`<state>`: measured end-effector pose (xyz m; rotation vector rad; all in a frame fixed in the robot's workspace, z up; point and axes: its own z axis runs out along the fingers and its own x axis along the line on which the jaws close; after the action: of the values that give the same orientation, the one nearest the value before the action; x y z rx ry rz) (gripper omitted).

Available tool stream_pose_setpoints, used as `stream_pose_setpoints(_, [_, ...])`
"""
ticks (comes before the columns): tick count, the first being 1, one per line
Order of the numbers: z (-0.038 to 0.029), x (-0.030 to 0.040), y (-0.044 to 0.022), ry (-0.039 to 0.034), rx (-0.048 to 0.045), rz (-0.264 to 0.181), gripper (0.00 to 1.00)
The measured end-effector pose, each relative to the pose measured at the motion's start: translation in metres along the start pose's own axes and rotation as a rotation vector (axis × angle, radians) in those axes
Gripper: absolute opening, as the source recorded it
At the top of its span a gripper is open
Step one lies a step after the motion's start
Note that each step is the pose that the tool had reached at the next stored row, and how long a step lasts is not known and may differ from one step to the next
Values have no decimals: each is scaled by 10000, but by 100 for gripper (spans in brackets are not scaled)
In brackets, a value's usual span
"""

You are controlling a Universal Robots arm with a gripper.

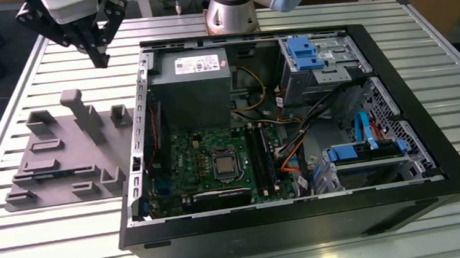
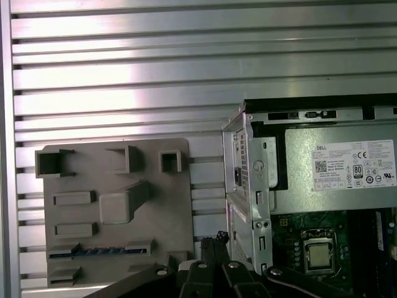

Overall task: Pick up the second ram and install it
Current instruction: 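Reach for the second ram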

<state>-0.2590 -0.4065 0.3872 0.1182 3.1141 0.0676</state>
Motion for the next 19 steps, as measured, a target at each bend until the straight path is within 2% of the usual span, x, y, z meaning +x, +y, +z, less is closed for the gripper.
stream_pose_setpoints(6, [-1,28,-34,0,1,-1,11])
stream_pose_setpoints(17, [1,181,-70,-1,0,0,11])
stream_pose_setpoints(19, [1,185,-70,0,1,-1,11])
